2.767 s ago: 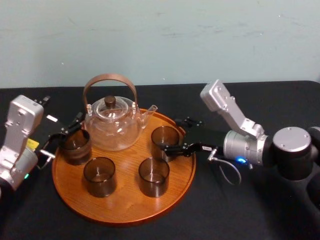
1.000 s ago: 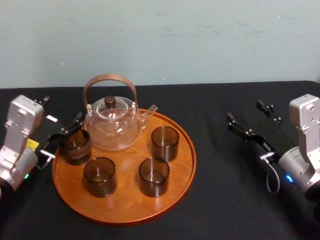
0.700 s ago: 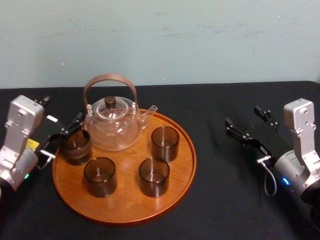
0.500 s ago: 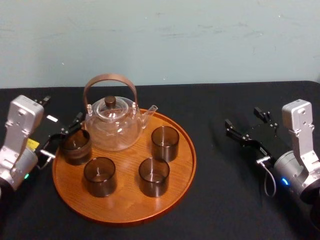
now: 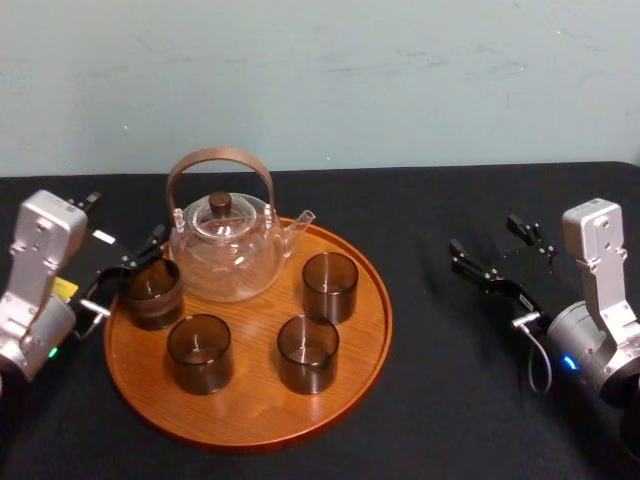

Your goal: Pick up the glass from the table and place it on the tray.

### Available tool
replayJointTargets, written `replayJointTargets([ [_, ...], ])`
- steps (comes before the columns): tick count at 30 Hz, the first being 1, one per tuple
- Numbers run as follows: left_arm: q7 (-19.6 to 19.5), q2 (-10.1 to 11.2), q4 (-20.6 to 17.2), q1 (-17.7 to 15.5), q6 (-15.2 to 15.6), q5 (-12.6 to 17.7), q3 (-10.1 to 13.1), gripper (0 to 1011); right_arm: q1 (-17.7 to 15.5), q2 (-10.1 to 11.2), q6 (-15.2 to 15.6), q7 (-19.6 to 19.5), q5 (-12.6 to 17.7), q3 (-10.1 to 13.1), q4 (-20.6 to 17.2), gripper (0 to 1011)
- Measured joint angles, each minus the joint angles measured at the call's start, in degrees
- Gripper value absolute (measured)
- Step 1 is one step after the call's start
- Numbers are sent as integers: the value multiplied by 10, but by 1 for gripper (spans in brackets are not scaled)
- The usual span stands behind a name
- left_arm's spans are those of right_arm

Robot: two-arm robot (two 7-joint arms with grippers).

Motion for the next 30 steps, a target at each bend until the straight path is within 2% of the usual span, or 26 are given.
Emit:
replayJointTargets([
  [30, 0, 0, 0, 0, 0, 0, 0, 1001, 0, 1, 0, 0, 2, -1, -1, 1002],
])
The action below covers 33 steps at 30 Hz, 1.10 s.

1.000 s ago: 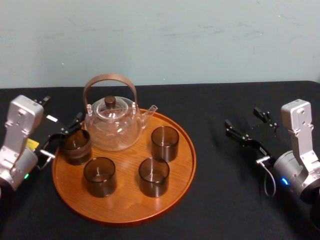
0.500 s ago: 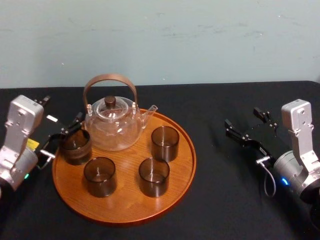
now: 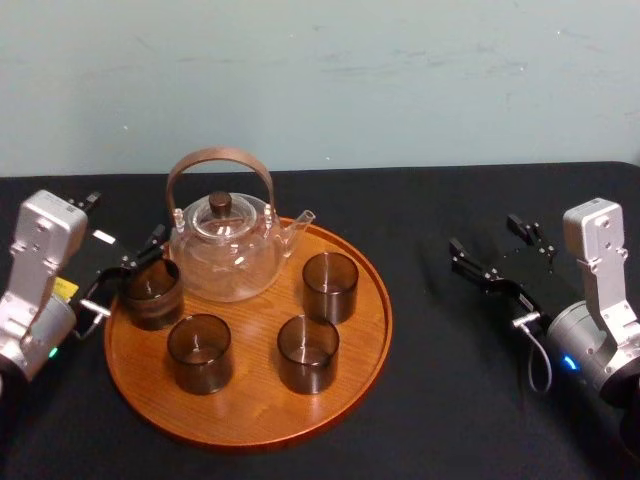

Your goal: Pick up the glass from the table and place it on the tray.

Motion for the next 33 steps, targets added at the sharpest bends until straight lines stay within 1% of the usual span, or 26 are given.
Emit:
replayJointTargets([
  [33, 0, 0, 0, 0, 0, 0, 0, 1001, 0, 0, 0, 0, 0, 0, 0, 1002],
])
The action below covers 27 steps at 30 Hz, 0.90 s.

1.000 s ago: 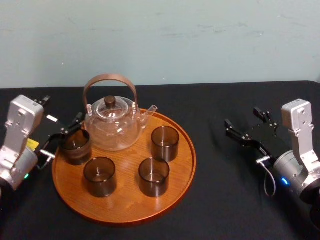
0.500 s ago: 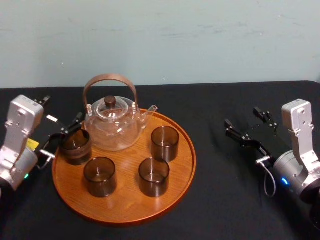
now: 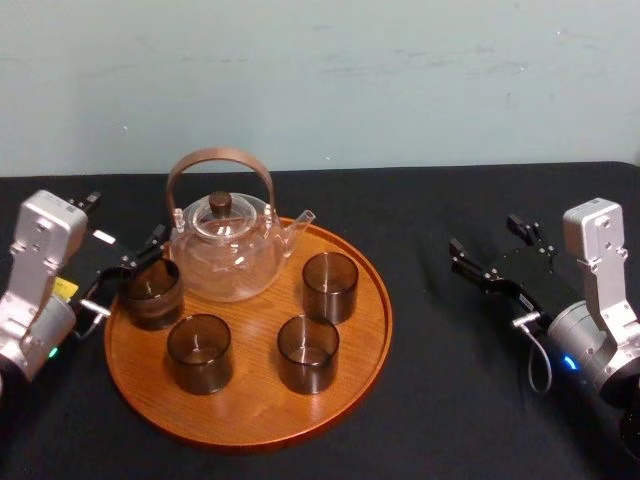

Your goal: Pick up the glass from the table and place it on the tray.

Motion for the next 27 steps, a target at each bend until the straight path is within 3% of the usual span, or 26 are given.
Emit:
replayJointTargets([
  [27, 0, 0, 0, 0, 0, 0, 0, 1001, 0, 0, 0, 0, 0, 0, 0, 1002],
])
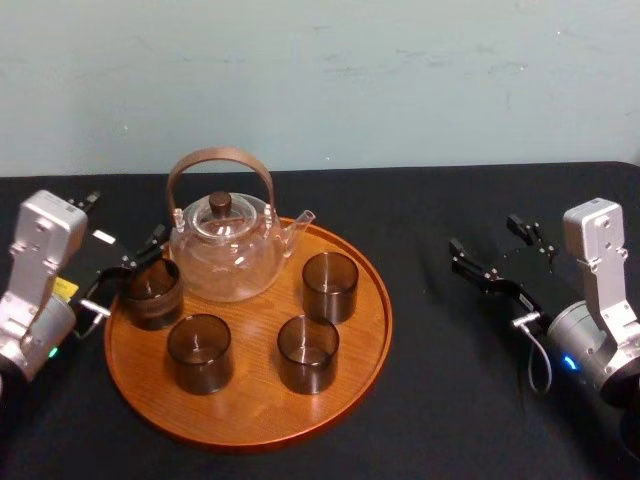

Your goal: Pick up the glass from the table and place it on the tray.

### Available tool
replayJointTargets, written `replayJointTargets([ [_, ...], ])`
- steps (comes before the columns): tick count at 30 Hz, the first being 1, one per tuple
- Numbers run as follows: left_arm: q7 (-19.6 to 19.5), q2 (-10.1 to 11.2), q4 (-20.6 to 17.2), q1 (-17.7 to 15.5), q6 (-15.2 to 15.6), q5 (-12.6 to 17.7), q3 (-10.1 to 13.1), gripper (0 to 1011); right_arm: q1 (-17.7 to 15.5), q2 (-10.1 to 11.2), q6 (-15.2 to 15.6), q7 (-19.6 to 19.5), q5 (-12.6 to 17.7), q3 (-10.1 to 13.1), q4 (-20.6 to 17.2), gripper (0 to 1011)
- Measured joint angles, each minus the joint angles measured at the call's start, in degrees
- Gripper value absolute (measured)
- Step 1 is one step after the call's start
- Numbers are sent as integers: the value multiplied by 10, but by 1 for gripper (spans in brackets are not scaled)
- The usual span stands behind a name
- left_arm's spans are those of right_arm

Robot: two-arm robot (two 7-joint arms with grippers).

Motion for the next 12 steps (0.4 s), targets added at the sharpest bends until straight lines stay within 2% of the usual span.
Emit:
replayJointTargets([
  [12, 0, 0, 0, 0, 0, 0, 0, 1002, 0, 0, 0, 0, 0, 0, 0, 1002],
])
